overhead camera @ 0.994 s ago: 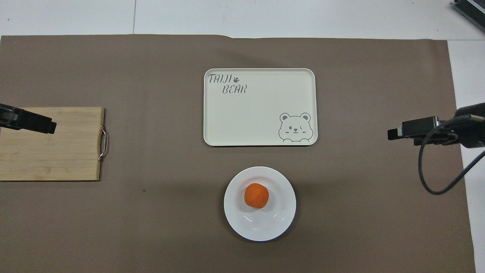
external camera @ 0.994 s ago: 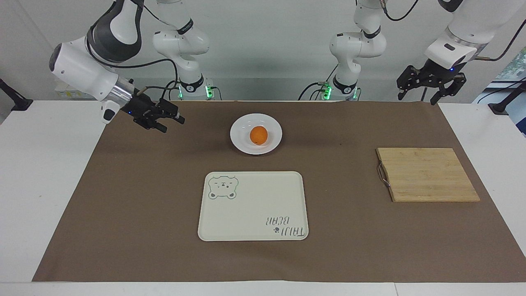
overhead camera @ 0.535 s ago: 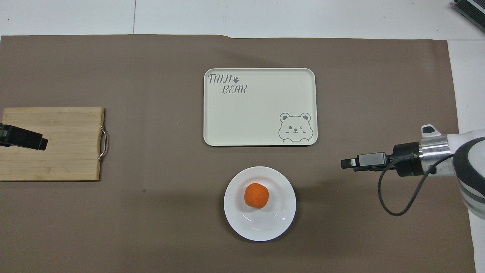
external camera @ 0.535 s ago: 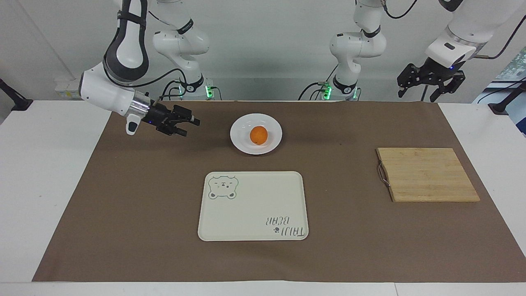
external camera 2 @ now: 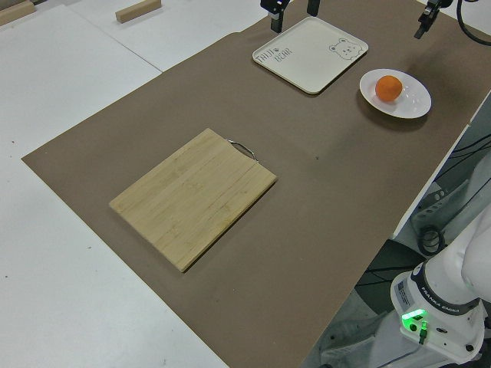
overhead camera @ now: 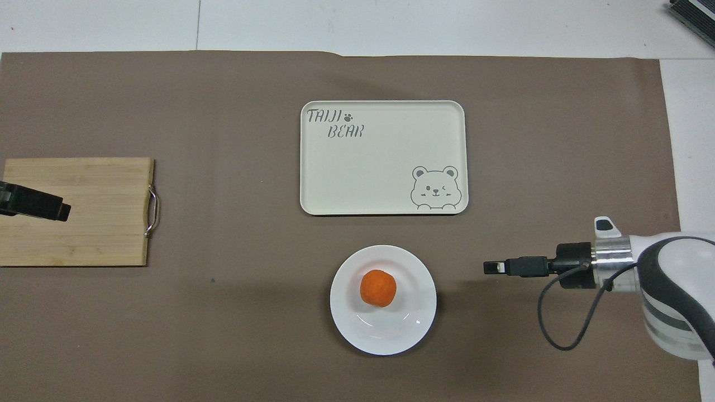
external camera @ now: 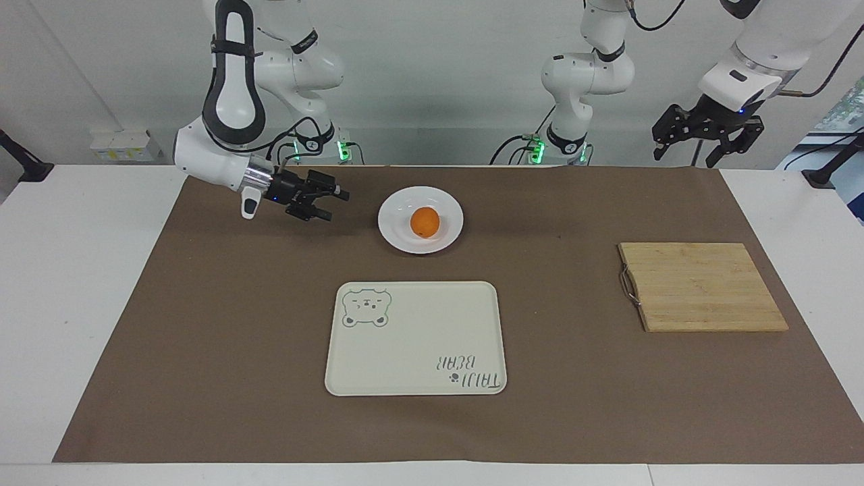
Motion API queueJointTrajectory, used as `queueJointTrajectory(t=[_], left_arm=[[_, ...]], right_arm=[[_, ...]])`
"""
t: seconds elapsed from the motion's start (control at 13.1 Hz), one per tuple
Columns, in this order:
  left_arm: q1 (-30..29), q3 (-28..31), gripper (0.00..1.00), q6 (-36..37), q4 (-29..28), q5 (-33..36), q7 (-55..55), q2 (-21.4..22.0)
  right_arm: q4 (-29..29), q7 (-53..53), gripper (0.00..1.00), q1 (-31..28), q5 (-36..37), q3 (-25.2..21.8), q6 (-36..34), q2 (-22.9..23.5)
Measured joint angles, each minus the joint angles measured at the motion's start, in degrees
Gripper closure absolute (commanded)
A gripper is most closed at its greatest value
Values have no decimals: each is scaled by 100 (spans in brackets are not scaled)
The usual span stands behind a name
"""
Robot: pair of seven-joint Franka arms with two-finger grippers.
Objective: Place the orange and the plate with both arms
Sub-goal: 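Move the right gripper to the rim of the white plate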
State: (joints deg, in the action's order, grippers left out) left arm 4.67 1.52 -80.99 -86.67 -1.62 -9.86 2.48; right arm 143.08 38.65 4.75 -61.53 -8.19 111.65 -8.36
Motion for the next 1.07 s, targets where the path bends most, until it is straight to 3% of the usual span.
queueJointTrajectory(t=[0.38,1.07], left_arm=[[0,0,0,0,0,0,0,0],[0,0,0,0,0,0,0,0]], right_arm=[[617,847,0,679,-972,20,797,47],[850,1503,0,1119,-1884,20,1054,484]])
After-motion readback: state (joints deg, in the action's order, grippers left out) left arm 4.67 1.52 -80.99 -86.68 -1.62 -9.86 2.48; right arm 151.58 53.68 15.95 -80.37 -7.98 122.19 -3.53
